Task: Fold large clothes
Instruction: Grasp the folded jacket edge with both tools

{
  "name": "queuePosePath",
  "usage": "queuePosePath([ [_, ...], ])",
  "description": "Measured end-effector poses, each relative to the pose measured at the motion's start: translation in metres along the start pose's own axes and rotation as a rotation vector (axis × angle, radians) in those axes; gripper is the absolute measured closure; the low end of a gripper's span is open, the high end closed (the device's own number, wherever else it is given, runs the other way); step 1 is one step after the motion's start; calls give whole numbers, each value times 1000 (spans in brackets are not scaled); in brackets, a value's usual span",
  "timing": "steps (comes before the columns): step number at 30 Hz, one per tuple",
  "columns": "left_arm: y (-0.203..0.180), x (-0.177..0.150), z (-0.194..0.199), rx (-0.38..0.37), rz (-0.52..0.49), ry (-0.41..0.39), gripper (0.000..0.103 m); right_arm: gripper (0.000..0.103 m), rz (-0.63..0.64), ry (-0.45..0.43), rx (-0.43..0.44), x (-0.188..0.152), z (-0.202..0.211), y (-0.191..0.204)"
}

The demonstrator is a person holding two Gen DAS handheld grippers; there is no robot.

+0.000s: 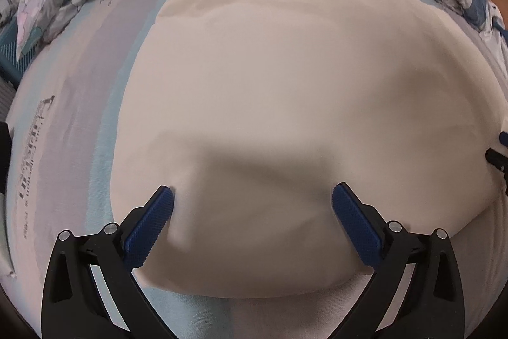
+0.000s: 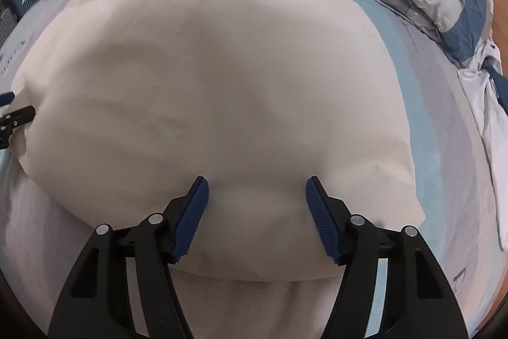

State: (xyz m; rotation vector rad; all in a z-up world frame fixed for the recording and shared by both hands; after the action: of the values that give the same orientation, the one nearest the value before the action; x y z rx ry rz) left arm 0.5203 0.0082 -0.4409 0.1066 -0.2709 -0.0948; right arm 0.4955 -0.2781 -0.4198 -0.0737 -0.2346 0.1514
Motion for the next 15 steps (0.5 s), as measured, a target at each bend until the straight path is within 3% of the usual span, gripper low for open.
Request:
queuePosePath([
  [4, 8, 16, 17, -56, 46, 33, 6, 41, -27, 7, 51, 15, 20, -8],
  [8, 19, 66, 47, -92, 68, -30, 6, 41, -19, -113, 64, 81, 66, -30],
  [13, 24, 181, 37, -71, 31, -100, 6, 41, 8, -193, 66, 199, 68, -60],
  [15, 24, 237, 24, -95, 23, -120, 6, 41, 2, -192, 132, 246, 56, -63],
])
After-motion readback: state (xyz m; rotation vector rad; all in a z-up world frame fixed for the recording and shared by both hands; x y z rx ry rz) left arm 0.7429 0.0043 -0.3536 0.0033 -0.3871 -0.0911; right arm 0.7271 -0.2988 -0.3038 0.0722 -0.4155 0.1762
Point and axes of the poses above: each gripper's, at about its wrist camera, not at the fingertips, and z roughly against the way its jaws point, y to its left, x to its top, the point moved 8 cm from there along -z, roughly the way its jaws point, and after that the axes turned 9 degrees about y, right-handed, at the moved point
